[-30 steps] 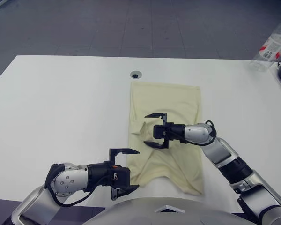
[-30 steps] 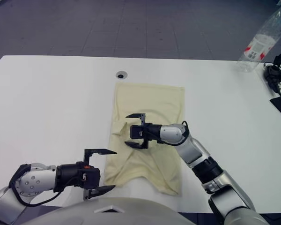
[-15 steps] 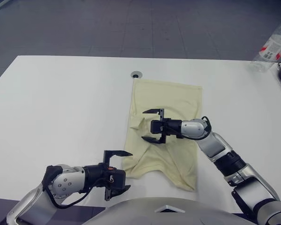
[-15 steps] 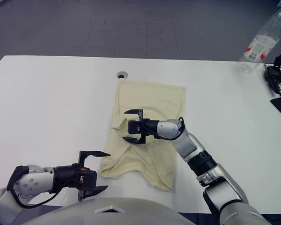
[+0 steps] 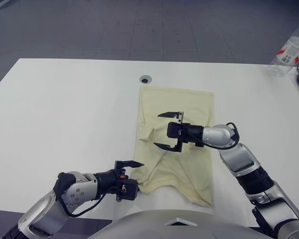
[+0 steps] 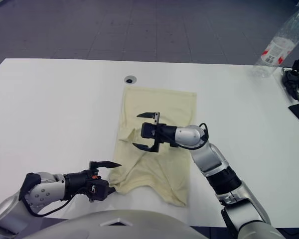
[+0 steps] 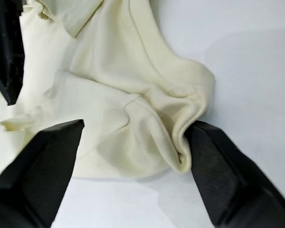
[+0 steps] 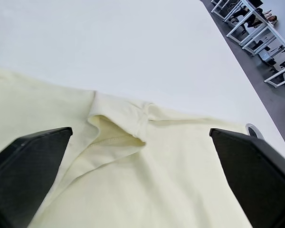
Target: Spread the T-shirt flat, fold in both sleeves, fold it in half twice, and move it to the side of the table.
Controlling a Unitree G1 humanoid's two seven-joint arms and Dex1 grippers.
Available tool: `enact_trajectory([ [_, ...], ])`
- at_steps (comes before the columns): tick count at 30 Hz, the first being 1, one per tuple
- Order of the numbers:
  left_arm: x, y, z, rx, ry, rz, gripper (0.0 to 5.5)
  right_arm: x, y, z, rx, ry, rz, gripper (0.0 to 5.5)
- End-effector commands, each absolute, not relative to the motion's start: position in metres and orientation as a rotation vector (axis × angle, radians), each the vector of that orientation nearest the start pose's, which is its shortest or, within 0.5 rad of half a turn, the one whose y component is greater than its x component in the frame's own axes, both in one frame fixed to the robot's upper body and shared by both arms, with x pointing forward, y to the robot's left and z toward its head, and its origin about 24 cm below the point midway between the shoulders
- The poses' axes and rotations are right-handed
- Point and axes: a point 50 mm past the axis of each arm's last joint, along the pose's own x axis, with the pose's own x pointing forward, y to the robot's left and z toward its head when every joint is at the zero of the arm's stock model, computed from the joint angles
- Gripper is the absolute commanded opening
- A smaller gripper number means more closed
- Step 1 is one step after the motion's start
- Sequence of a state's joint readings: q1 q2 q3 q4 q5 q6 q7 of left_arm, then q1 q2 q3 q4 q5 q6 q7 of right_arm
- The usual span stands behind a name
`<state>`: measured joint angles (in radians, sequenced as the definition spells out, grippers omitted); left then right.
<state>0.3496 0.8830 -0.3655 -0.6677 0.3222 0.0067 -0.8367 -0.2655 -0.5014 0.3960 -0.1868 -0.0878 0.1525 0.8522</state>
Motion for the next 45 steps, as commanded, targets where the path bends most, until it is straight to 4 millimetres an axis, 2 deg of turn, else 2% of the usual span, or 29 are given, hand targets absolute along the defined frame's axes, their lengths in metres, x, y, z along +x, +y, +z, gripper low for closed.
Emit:
enact_trajectory([
  [1, 0.116, 0.147, 0.058, 0.983, 0.289, -1.432, 2.86, 0.257, -0.105, 0.094, -0.702, 0.052, 1.174, 5.4],
  [4, 0.115, 0.147, 0.059, 0.98, 0.284, -1.448, 2.26, 0.259, -0.106, 0.094, -0.708, 0.055, 1.155, 5.4],
  [11, 0.114, 0.147, 0.06, 0.982, 0.284, -1.448, 0.97, 0.265, -0.119, 0.112, -0.727, 0.009, 1.076, 5.4],
  [16, 0.114, 0.146, 0.059, 0.978, 0.284, -1.445, 0.02, 0.24, -0.151, 0.143, -0.761, -0.02, 1.035, 5.4],
  [19, 0.112, 0.145, 0.058, 0.968, 0.292, -1.424, 0.02, 0.215, -0.167, 0.15, -0.746, 0.07, 1.099, 5.4],
  [24, 0.112, 0.143, 0.056, 0.962, 0.292, -1.408, 0.02, 0.153, -0.183, 0.137, -0.708, 0.358, 1.24, 5.4],
  [26, 0.111, 0.142, 0.055, 0.956, 0.292, -1.401, 0.02, 0.138, -0.189, 0.131, -0.707, 0.446, 1.249, 5.4],
  [32, 0.104, 0.137, 0.054, 0.931, 0.301, -1.351, 0.02, 0.118, -0.203, 0.12, -0.608, 0.615, 1.261, 5.4],
  [35, 0.101, 0.136, 0.054, 0.924, 0.308, -1.33, 0.02, 0.117, -0.211, 0.119, -0.575, 0.704, 1.274, 5.4],
  [41, 0.102, 0.134, 0.055, 0.924, 0.298, -1.328, 0.02, 0.111, -0.211, 0.11, -0.558, 0.797, 1.282, 5.4],
  [45, 0.102, 0.135, 0.055, 0.924, 0.301, -1.327, 0.0, 0.106, -0.21, 0.102, -0.532, 0.85, 1.304, 4.76],
])
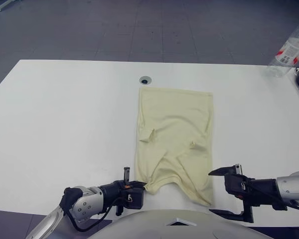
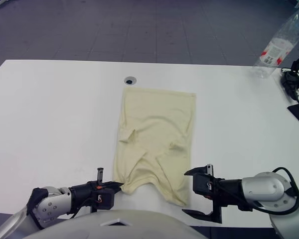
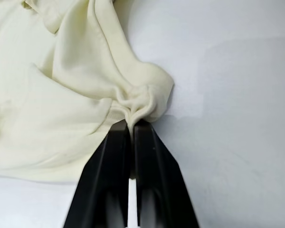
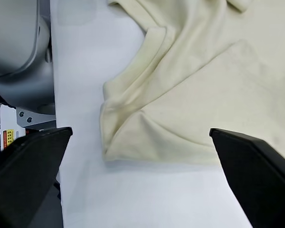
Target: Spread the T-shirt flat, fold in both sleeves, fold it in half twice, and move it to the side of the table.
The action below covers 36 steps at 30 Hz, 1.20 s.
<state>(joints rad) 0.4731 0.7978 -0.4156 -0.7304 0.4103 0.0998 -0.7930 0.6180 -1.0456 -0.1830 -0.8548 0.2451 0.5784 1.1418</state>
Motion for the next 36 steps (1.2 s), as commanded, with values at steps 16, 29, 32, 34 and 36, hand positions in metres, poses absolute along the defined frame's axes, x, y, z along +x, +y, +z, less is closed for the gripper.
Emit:
enact_trajectory([
  [16, 0.109, 0.135, 0.06, 0.938, 0.286, -1.329, 0.0, 0.11, -0.202, 0.071, -0.558, 0.95, 1.337, 2.16],
  [29, 0.115, 0.136, 0.062, 0.953, 0.275, -1.321, 0.0, 0.119, -0.202, 0.061, -0.712, 0.962, 1.321, 0.02],
  [32, 0.115, 0.137, 0.063, 0.955, 0.273, -1.319, 0.0, 0.121, -0.201, 0.061, -0.716, 0.953, 1.321, 0.02],
  [34, 0.116, 0.137, 0.062, 0.956, 0.273, -1.318, 0.0, 0.122, -0.2, 0.062, -0.717, 0.941, 1.318, 0.02],
  [36, 0.116, 0.137, 0.063, 0.956, 0.271, -1.318, 0.0, 0.123, -0.2, 0.063, -0.714, 0.925, 1.316, 0.02],
])
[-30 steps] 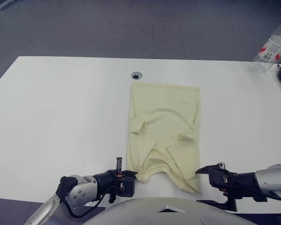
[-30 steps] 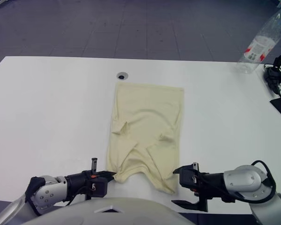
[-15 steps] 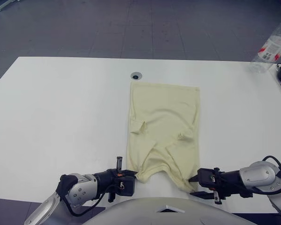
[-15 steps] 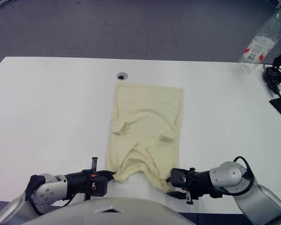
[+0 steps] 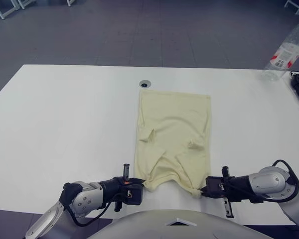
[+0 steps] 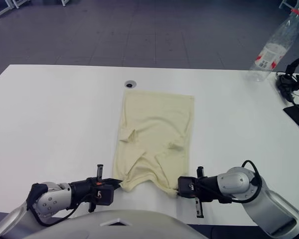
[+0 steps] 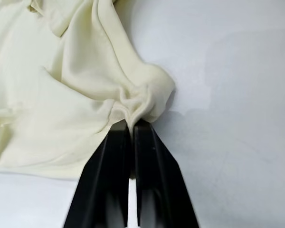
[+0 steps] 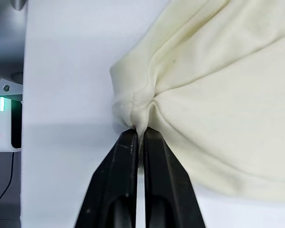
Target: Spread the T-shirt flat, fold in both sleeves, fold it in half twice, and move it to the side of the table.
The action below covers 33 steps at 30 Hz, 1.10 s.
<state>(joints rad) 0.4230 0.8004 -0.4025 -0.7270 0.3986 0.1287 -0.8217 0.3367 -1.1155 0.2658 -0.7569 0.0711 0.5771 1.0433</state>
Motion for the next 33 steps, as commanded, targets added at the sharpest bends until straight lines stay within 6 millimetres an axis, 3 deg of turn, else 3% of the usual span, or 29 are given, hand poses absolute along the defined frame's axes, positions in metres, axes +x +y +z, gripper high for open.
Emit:
enact_trajectory([
  [1, 0.117, 0.137, 0.063, 0.957, 0.269, -1.317, 0.0, 0.123, -0.199, 0.064, -0.71, 0.916, 1.318, 0.02],
  [5, 0.119, 0.135, 0.068, 0.936, 0.229, -1.312, 0.0, 0.129, -0.197, 0.077, -0.702, 0.839, 1.342, 0.02],
  [16, 0.12, 0.147, 0.122, 0.734, 0.071, -1.329, 0.0, 0.16, -0.221, 0.151, -0.741, 0.48, 1.462, 0.02],
  [24, 0.111, 0.155, 0.139, 0.66, 0.067, -1.369, 0.0, 0.153, -0.224, 0.178, -0.705, 0.392, 1.596, 0.02],
  [29, 0.105, 0.158, 0.156, 0.554, 0.034, -1.474, 0.0, 0.134, -0.226, 0.183, -0.7, 0.476, 1.577, 0.02],
  [33, 0.112, 0.168, 0.164, 0.521, 0.049, -1.563, 0.0, 0.117, -0.22, 0.194, -0.677, 0.537, 1.572, 0.02],
])
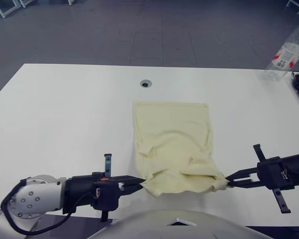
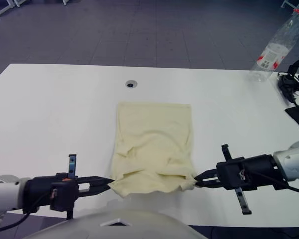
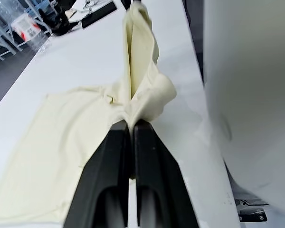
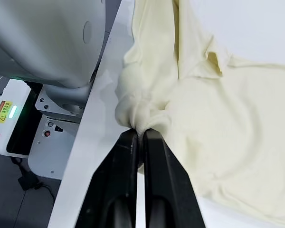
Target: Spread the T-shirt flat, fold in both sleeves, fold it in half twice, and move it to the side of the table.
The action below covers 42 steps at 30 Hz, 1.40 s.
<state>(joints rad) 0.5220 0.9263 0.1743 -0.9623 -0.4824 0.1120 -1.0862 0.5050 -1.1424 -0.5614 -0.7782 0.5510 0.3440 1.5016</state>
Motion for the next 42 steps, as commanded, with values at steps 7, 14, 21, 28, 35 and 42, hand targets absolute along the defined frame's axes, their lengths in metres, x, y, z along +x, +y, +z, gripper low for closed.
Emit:
enact_trajectory([
  [7, 0.139, 0.18, 0.161, 0.454, 0.117, -1.483, 0.0, 0.142, -0.229, 0.198, -0.693, 0.602, 1.486, 0.02],
  [14, 0.199, 0.19, 0.14, 0.484, 0.19, -1.307, 0.0, 0.21, -0.227, 0.191, -0.733, 0.531, 1.4, 0.02],
  [21, 0.262, 0.178, 0.131, 0.43, 0.176, -1.125, 0.0, 0.275, -0.226, 0.167, -0.774, 0.598, 1.273, 0.02],
  [28, 0.304, 0.155, 0.108, 0.503, 0.155, -1.036, 0.0, 0.296, -0.241, 0.141, -0.831, 0.698, 1.153, 0.02],
  [35, 0.323, 0.141, 0.087, 0.707, 0.13, -0.99, 0.0, 0.314, -0.243, 0.143, -0.812, 0.644, 1.054, 0.02],
  [42, 0.328, 0.136, 0.074, 0.752, 0.119, -0.968, 0.0, 0.332, -0.236, 0.135, -0.758, 0.606, 0.981, 0.02],
])
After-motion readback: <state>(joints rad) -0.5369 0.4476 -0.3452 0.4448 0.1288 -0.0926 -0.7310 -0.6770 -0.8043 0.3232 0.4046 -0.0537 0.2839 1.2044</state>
